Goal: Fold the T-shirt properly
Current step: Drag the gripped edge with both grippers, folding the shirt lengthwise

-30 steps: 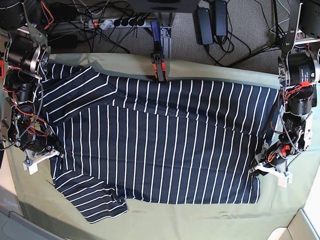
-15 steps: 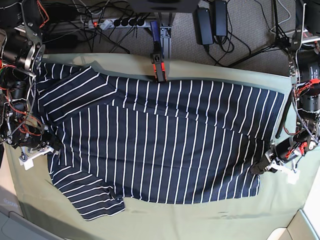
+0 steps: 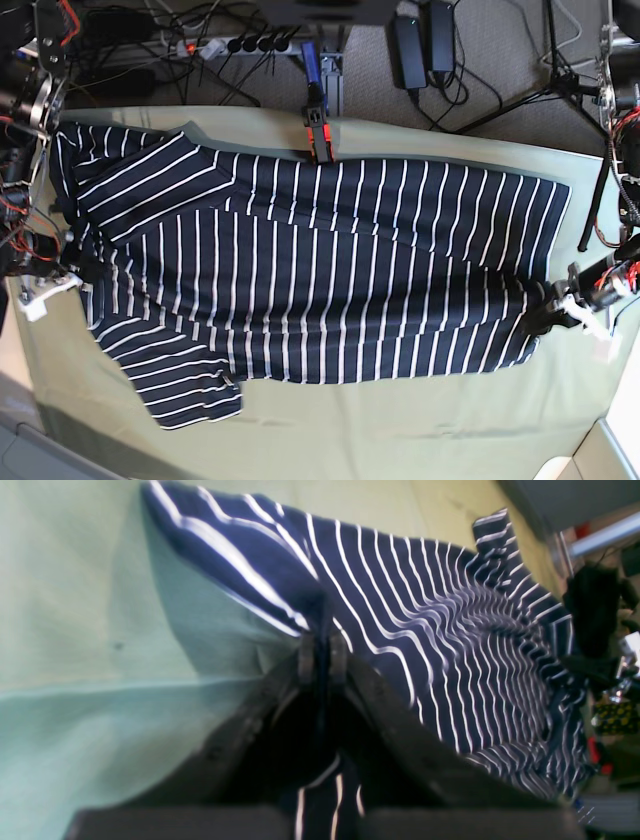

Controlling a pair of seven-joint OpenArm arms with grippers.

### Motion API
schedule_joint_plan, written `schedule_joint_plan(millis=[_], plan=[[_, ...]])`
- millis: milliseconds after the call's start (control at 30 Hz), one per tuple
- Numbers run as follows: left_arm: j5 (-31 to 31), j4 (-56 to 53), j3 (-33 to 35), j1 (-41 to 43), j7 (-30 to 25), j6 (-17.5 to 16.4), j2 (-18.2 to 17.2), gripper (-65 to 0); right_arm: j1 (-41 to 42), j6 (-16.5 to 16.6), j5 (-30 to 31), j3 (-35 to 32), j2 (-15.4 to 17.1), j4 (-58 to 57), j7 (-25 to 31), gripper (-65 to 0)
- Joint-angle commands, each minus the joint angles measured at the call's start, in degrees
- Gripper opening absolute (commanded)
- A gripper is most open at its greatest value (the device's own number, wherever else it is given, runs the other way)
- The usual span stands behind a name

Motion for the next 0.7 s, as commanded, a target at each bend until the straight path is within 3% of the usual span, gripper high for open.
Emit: schedule_joint_plan(millis=[0, 167, 400, 667], plan=[[-1.51, 1.64, -0.37, -1.03, -1.05, -1.41, -1.77, -65.0, 0.02, 5.6, 1.73, 0.22, 2.29, 1.68, 0.24, -65.0], [-1.77, 2.27, -0.37, -0.09, 0.57, -1.41, -3.17, -65.0, -6.03, 6.01, 5.79, 0.22, 5.57, 6.8, 0.02, -65.0], [-9.18, 2.38, -0.37, 0.11, 9.22, -1.41, -3.17, -65.0, -11.37, 6.01, 7.37, 0.24, 7.61, 13.31, -2.89, -65.0], [-8.94, 5.03, -0.37, 5.25, 8.72, -1.41, -4.02, -65.0, -16.92, 6.01, 8.17, 0.48, 8.48, 15.19, -2.89, -65.0]])
